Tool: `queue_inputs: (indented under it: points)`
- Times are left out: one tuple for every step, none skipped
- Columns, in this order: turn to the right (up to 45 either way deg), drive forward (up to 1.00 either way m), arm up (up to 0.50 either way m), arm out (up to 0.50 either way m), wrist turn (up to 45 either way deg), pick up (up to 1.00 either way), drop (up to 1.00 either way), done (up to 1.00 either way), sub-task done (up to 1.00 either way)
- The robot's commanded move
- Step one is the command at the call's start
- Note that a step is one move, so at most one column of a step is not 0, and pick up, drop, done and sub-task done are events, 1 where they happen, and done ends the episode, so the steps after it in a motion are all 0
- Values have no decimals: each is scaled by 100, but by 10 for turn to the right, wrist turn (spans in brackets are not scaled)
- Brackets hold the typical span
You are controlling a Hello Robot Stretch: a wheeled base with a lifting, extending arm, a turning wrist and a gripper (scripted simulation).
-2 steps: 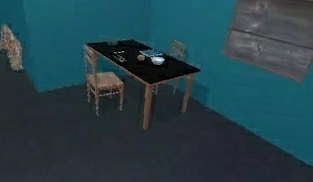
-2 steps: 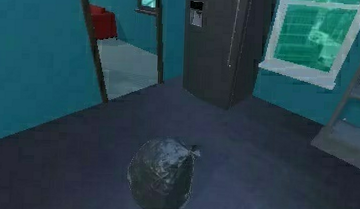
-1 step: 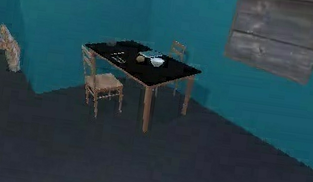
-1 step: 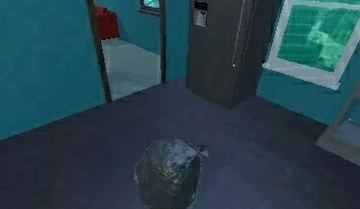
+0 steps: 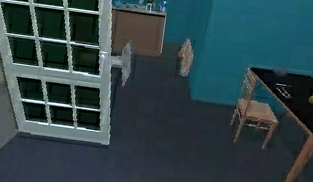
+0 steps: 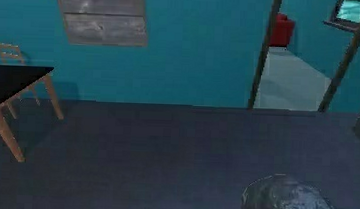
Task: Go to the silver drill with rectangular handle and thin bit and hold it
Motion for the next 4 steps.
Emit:
queue_inputs:
  points:
    - [-330, 0, 0, 0, 0, 0, 0, 0, 0]
    - [0, 30, 0, 0, 0, 0, 0, 0, 0]
    - [-450, 0, 0, 0, 0, 0, 0, 0, 0]
    - [0, 55, 0, 0, 0, 0, 0, 0, 0]
